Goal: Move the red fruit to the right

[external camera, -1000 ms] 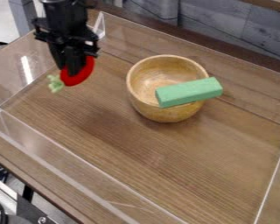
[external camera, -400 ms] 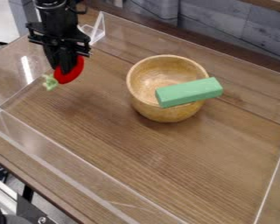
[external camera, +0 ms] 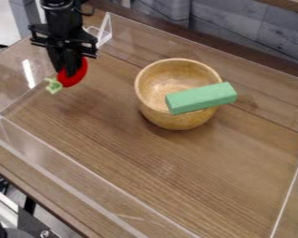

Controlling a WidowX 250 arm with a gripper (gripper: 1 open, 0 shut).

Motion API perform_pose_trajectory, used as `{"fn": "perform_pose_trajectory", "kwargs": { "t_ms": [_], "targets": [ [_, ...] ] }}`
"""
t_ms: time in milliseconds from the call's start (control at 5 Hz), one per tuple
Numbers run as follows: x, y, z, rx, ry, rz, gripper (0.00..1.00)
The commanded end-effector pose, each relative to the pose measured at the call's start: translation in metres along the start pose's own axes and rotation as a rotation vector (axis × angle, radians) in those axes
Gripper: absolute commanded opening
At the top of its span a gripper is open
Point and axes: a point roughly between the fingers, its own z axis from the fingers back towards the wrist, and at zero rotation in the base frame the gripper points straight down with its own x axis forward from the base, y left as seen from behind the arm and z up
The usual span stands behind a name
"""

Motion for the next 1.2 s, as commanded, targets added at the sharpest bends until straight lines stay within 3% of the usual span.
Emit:
{"fn": "perform_pose_trajectory", "kwargs": {
  "t_ms": [0,400,600,800,1000],
  "targets": [
    [0.011,0.013,0.01,0.027,-0.039,0.04,0.0],
    [0.025,0.027,-0.01,0.039,-0.024,0.041,0.0],
    [0.029,0.029,-0.011,0.041,-0.02,-0.016,1.0],
    [0.032,0.03,-0.011,0.039,-0.013,-0.07,1.0],
    [0.027,0.018,-0.007,0.038,-0.016,-0.093,0.0]
  ]
}}
